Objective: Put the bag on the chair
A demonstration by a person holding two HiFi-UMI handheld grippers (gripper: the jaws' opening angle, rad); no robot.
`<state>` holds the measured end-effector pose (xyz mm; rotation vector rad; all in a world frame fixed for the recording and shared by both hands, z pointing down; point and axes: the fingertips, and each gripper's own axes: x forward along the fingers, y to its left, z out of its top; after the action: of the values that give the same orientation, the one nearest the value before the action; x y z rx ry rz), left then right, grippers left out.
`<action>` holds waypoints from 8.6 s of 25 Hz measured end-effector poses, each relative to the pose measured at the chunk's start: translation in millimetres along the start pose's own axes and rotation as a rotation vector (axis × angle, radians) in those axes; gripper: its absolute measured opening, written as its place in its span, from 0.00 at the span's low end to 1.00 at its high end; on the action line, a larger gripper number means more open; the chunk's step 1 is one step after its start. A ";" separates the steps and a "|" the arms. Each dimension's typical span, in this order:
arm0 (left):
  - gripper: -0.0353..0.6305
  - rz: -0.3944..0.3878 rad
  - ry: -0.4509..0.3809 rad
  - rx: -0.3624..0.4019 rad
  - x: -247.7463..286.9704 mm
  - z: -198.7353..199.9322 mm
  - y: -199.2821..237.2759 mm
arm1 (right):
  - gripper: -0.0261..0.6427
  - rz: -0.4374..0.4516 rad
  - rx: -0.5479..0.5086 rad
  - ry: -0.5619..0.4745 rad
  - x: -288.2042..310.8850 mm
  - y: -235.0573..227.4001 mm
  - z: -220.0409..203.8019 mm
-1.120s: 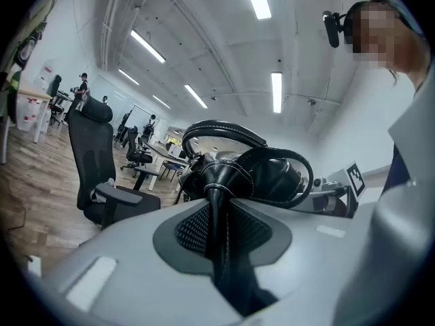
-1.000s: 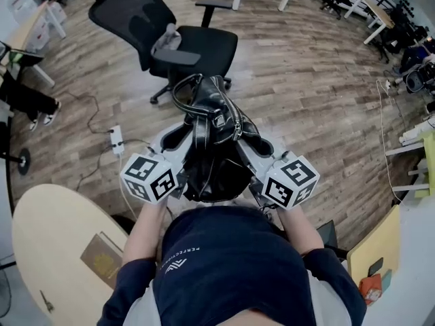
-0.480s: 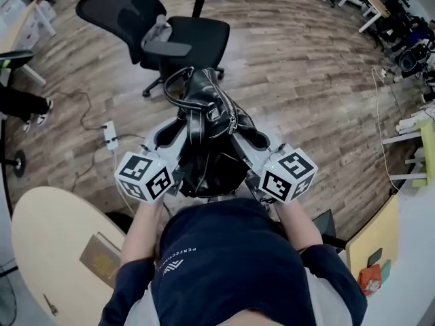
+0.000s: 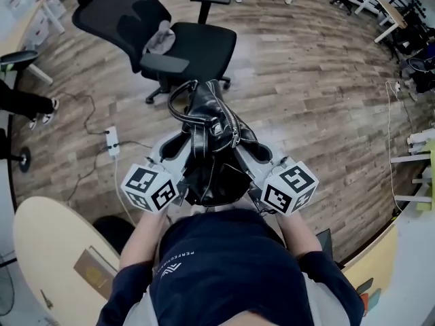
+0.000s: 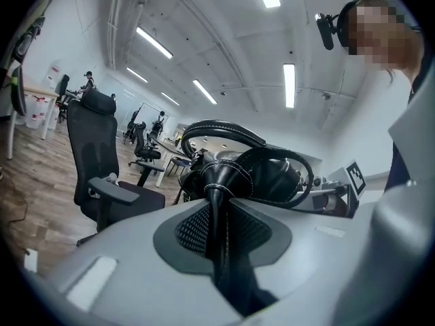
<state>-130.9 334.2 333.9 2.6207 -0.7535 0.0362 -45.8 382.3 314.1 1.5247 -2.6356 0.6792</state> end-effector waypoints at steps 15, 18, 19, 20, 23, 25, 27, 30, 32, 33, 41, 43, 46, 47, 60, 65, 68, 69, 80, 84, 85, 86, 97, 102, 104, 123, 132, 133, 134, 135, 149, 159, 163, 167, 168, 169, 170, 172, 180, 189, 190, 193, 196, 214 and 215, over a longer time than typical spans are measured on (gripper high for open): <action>0.19 0.068 -0.038 -0.009 140.2 28.9 16.1 | 0.08 0.075 -0.074 0.025 24.1 -134.0 65.1; 0.19 0.077 -0.036 -0.014 157.6 34.6 19.2 | 0.08 0.078 -0.093 0.029 29.4 -150.3 75.7; 0.19 0.080 -0.034 -0.017 161.7 35.8 21.1 | 0.08 0.078 -0.098 0.030 31.6 -154.2 78.0; 0.19 0.082 -0.033 -0.019 164.9 36.6 22.8 | 0.08 0.078 -0.101 0.031 33.5 -157.2 79.4; 0.19 0.091 -0.036 -0.016 169.4 37.9 25.4 | 0.08 0.083 -0.105 0.029 37.0 -162.4 81.5; 0.19 0.097 -0.039 -0.011 170.7 38.5 26.5 | 0.08 0.085 -0.107 0.025 38.6 -164.1 82.0; 0.19 0.099 -0.043 -0.006 171.0 36.0 27.2 | 0.08 0.085 -0.110 0.020 39.0 -164.8 79.2; 0.19 0.093 -0.047 -0.005 176.7 33.8 34.8 | 0.08 0.075 -0.113 0.018 45.0 -169.6 76.7; 0.19 0.083 -0.045 -0.012 193.0 45.1 51.0 | 0.08 0.062 -0.110 0.023 62.1 -182.0 88.8; 0.19 0.077 -0.043 -0.017 203.0 52.7 60.7 | 0.08 0.054 -0.109 0.026 72.6 -189.7 96.9; 0.19 0.037 -0.034 -0.032 261.8 91.8 122.9 | 0.08 0.007 -0.123 0.025 138.1 -235.7 139.5; 0.19 0.033 -0.026 -0.034 276.4 102.4 143.8 | 0.08 -0.003 -0.117 0.023 160.1 -247.7 149.4; 0.19 0.027 -0.018 -0.043 297.2 117.5 175.8 | 0.08 -0.016 -0.110 0.027 193.6 -263.9 163.5; 0.19 0.026 -0.018 -0.047 303.4 122.4 186.6 | 0.08 -0.020 -0.110 0.030 204.8 -268.8 168.3; 0.19 0.082 -0.008 -0.092 355.4 154.6 311.6 | 0.08 0.017 -0.160 0.084 336.3 -319.1 199.2; 0.20 0.138 0.001 -0.076 361.5 156.0 357.0 | 0.08 0.066 -0.169 0.081 383.7 -331.4 195.2; 0.20 0.199 -0.005 -0.081 361.4 155.1 381.4 | 0.08 0.105 -0.173 0.091 409.6 -334.8 191.7; 0.20 0.220 -0.006 -0.086 361.3 153.5 387.8 | 0.08 0.119 -0.175 0.098 416.4 -336.3 189.8; 0.20 0.493 -0.037 -0.146 370.3 129.4 448.9 | 0.08 0.360 -0.185 0.187 491.3 -371.4 167.1; 0.20 0.581 -0.058 -0.165 371.5 120.7 469.3 | 0.08 0.449 -0.195 0.197 516.8 -380.5 156.4; 0.20 0.600 -0.060 -0.168 372.3 118.8 473.7 | 0.08 0.467 -0.199 0.200 522.3 -382.8 154.2; 0.20 0.615 -0.062 -0.171 373.7 117.2 478.3 | 0.08 0.481 -0.207 0.202 527.8 -385.6 152.5; 0.20 0.641 -0.077 -0.188 409.8 100.6 524.0 | 0.09 0.498 -0.296 0.224 574.7 -426.8 140.9; 0.20 0.640 -0.059 -0.190 425.5 89.8 536.6 | 0.10 0.490 -0.302 0.235 586.9 -445.7 132.2; 0.20 0.641 -0.047 -0.190 430.1 82.5 540.9 | 0.10 0.490 -0.300 0.245 591.0 -452.4 125.7; 0.24 0.514 0.072 -0.243 442.4 39.2 536.5 | 0.16 0.455 -0.286 0.368 574.1 -478.0 87.5; 0.26 0.447 0.126 -0.263 442.4 24.5 519.0 | 0.18 0.406 -0.287 0.417 552.2 -482.8 74.0; 0.26 0.437 0.138 -0.261 443.0 22.4 517.4 | 0.18 0.398 -0.293 0.426 549.9 -484.0 72.0; 0.26 0.426 0.152 -0.257 443.8 20.1 515.4 | 0.18 0.390 -0.303 0.435 547.1 -485.5 69.8; 0.27 0.416 0.167 -0.251 444.7 17.6 512.9 | 0.19 0.383 -0.313 0.444 543.8 -487.0 67.4; 0.29 0.336 0.290 -0.188 442.9 -9.3 481.2 | 0.22 0.274 -0.355 0.506 506.1 -496.5 38.7; 0.32 0.352 0.378 -0.167 437.1 -19.0 476.7 | 0.27 0.220 -0.436 0.576 496.3 -500.6 31.4; 0.34 0.355 0.397 -0.149 434.1 -22.3 477.7 | 0.29 0.186 -0.474 0.591 489.7 -502.7 35.9; 0.38 0.361 0.395 -0.163 427.2 -21.1 476.1 | 0.29 0.157 -0.447 0.583 474.9 -505.7 41.8; 0.38 0.360 0.392 -0.169 424.6 -20.2 475.2 | 0.29 0.152 -0.445 0.583 471.4 -505.1 42.3; 0.38 0.360 0.391 -0.173 421.8 -19.2 474.1 | 0.29 0.147 -0.446 0.584 468.3 -504.4 42.9; 0.38 0.360 0.390 -0.176 419.1 -18.0 472.8 | 0.29 0.142 -0.448 0.584 465.8 -503.7 44.0; 0.38 0.363 0.387 -0.178 413.2 -14.9 469.7 | 0.29 0.132 -0.448 0.584 462.0 -502.9 46.9; 0.33 0.366 0.368 -0.168 386.9 4.7 464.4 | 0.29 0.085 -0.461 0.571 450.4 -499.5 66.5; 0.23 0.382 0.273 -0.151 361.8 44.8 455.4 | 0.17 0.036 -0.386 0.481 443.2 -488.2 103.3; 0.20 0.393 0.254 -0.144 358.7 50.7 454.6 | 0.15 0.033 -0.383 0.479 442.3 -486.1 105.4; 0.16 0.423 0.193 -0.134 351.0 68.9 450.8 | 0.11 0.026 -0.392 0.480 439.0 -481.1 110.1; 0.12 0.434 0.162 -0.135 348.7 80.1 445.9 | 0.04 0.013 -0.398 0.476 436.3 -478.0 113.4; 0.06 0.504 0.133 -0.142 337.2 99.9 430.0 | 0.04 0.000 -0.371 0.492 440.3 -464.5 135.6; 0.06 0.509 0.126 -0.146 337.1 100.7 430.4 | 0.04 -0.001 -0.365 0.490 441.4 -464.4 137.0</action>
<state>-73.1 -206.1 451.0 2.2046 -1.3008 0.2775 136.1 -230.5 458.0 1.0921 -2.2325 0.4604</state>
